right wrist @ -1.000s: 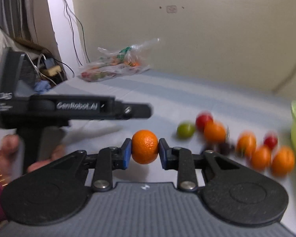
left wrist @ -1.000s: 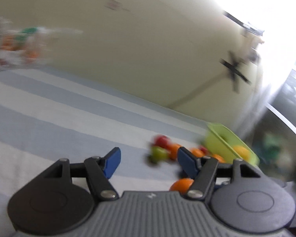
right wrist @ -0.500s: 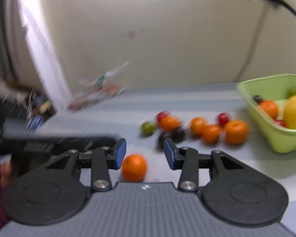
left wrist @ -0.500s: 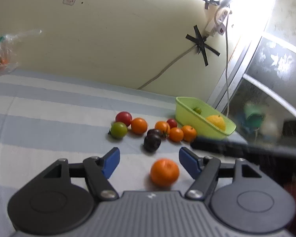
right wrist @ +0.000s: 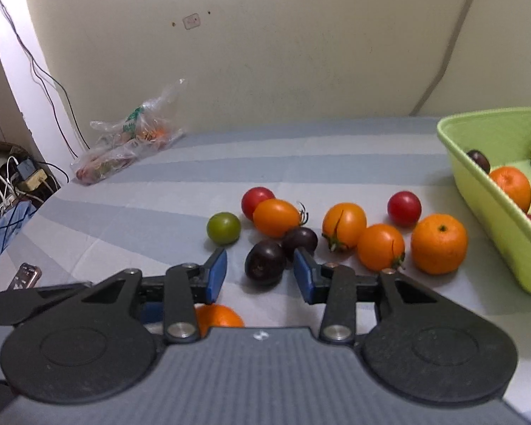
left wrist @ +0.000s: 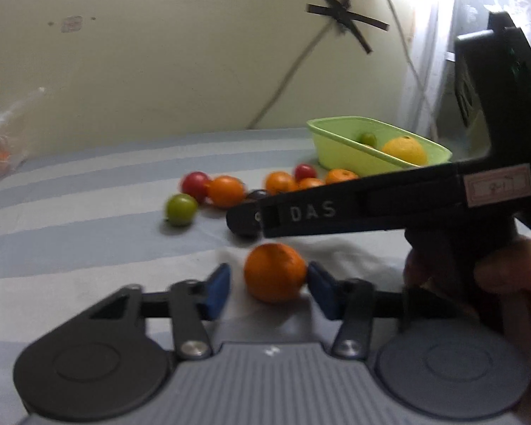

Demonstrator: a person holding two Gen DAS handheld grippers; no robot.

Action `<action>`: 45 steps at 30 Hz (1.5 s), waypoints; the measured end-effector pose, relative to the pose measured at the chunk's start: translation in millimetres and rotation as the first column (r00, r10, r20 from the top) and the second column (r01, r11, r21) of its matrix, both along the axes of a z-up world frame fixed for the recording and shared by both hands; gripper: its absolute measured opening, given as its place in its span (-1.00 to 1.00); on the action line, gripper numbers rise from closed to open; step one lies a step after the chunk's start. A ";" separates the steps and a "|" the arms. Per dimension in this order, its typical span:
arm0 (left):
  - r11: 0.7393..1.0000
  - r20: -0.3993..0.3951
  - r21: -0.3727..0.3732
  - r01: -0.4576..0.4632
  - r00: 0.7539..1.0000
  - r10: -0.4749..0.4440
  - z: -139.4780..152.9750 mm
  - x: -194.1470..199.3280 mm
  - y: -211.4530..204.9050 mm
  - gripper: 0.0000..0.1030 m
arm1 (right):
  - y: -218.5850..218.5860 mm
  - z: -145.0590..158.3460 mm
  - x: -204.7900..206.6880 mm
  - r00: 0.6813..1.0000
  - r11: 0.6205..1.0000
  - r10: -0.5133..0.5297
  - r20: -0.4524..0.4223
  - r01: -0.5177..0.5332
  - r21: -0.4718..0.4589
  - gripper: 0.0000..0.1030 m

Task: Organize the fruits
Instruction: 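Close the left gripper on the mandarin as the right gripper releases it, then grasp a dark plum with the right gripper while the left gripper holds the mandarin, then lower the mandarin and plum into the green basin and open both grippers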

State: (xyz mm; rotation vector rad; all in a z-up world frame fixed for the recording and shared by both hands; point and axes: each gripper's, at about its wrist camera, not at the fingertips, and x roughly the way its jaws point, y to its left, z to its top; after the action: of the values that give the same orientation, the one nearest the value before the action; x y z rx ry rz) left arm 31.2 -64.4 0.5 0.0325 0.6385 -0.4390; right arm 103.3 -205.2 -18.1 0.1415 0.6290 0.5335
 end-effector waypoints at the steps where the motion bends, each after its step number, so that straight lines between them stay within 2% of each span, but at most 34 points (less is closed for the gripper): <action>1: 1.000 0.012 0.015 -0.007 1.000 0.007 0.5 -2.9 -1.3 -0.25 | -1.0 -0.1 -1.8 1.000 1.000 0.000 0.007 0.000 -0.009 -0.55; 4: 1.000 0.025 0.027 -0.001 1.000 0.000 0.4 -11.2 -2.6 -0.26 | -16.5 0.1 -10.9 1.000 1.000 -0.012 0.005 0.012 0.016 -0.56; 10: 0.997 0.027 -0.058 0.060 0.998 -0.059 11.8 -23.9 -2.8 -0.26 | -61.8 2.5 -49.9 0.993 0.994 -0.073 0.092 0.065 0.084 -0.56; 15: 0.984 -0.011 -0.146 0.103 0.994 -0.105 24.4 -8.3 -15.9 -0.26 | -96.8 -0.8 -75.4 0.980 0.982 -0.134 0.145 0.112 0.151 -0.56; 17: 0.976 -0.042 -0.187 0.114 0.991 -0.124 25.4 -0.3 -23.2 -0.26 | -112.0 -1.9 -79.7 0.980 0.973 -0.152 0.130 0.125 0.195 -0.56; 20: 0.965 -0.083 -0.228 0.129 0.985 -0.151 22.1 8.2 -35.8 -0.26 | -142.9 -9.4 -78.3 0.986 0.925 -0.161 0.036 0.138 0.354 -0.56; 23: 0.967 -0.107 -0.213 0.140 0.980 -0.165 17.9 14.2 -49.8 -0.26 | -170.7 -20.4 -72.4 0.978 0.877 -0.206 -0.036 0.201 0.437 -0.56; 25: 0.969 -0.110 -0.196 0.152 0.978 -0.175 19.8 18.3 -57.9 -0.26 | -180.5 -23.0 -69.4 0.969 0.868 -0.244 -0.049 0.241 0.433 -0.56; 28: 0.967 -0.072 -0.189 0.173 0.979 -0.189 37.0 29.3 -69.1 -0.25 | -194.6 -19.1 -64.1 0.960 0.853 -0.277 -0.031 0.261 0.453 -0.56; 34: 0.965 -0.013 -0.184 0.185 0.982 -0.191 67.5 69.1 -98.9 -0.25 | -211.9 6.5 -47.1 0.918 0.846 -0.384 0.097 0.308 0.435 -0.56; 40: 0.968 -0.073 -0.192 0.164 0.981 -0.181 63.3 127.7 -140.0 -0.24 | -209.8 10.4 -17.2 0.875 0.878 -0.441 0.200 0.375 0.298 -0.55; 45: 0.970 -0.135 -0.181 0.161 0.973 -0.187 46.9 155.1 -159.8 -0.25 | -208.4 2.0 -5.8 0.874 0.892 -0.434 0.217 0.383 0.240 -0.52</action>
State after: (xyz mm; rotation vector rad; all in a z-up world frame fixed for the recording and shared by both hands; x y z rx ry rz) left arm 186.2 -224.2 47.4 -0.1078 0.7492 -0.6699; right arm 97.5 -413.6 -16.1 0.3699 0.2688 0.1899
